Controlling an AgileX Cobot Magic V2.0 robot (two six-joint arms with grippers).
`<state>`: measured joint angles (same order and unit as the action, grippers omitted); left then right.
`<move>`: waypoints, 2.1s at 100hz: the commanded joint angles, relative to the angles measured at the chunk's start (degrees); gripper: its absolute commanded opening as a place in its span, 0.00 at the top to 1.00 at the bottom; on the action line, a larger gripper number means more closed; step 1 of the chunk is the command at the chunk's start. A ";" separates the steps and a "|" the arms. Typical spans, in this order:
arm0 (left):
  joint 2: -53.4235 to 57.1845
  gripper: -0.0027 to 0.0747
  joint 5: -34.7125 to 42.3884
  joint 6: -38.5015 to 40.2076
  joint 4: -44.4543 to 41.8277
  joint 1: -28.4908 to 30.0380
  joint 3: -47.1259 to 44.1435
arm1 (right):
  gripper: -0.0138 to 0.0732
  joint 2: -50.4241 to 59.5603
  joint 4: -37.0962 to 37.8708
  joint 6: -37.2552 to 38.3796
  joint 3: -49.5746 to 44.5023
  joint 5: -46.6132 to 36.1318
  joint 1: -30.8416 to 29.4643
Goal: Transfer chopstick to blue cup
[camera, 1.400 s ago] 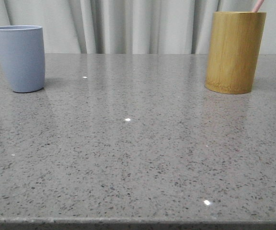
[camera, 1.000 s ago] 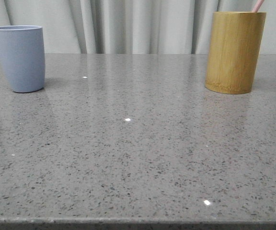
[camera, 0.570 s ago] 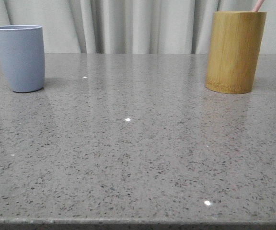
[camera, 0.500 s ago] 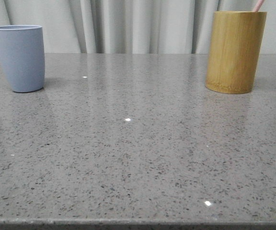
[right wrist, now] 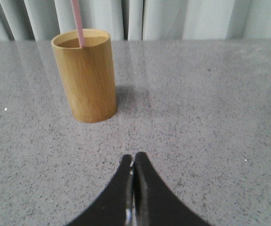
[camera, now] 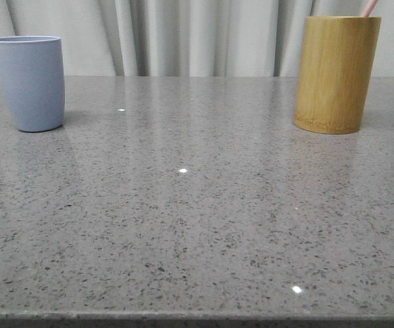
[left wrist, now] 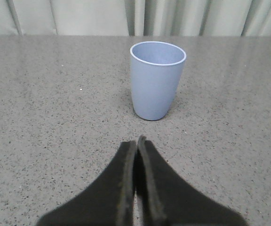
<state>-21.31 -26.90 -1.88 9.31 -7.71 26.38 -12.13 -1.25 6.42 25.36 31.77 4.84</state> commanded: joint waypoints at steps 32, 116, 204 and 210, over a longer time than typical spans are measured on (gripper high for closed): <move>-12.69 0.99 -9.57 0.07 0.75 0.12 19.60 | 0.92 -11.22 -0.02 0.03 18.26 7.49 -0.29; -12.69 0.28 -11.50 0.07 0.75 0.12 19.60 | 0.36 -11.22 -0.02 0.03 18.26 6.08 -0.29; -45.43 0.19 -10.11 0.18 2.86 0.15 41.44 | 0.11 -11.22 -0.02 0.03 18.26 7.36 -0.29; -48.97 0.19 -10.33 0.18 2.86 0.15 44.19 | 0.11 -11.22 -0.02 0.03 18.26 7.83 -0.29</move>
<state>-66.56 -40.99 -1.88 11.36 -7.71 64.99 -22.26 -1.34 6.65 41.66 42.76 4.84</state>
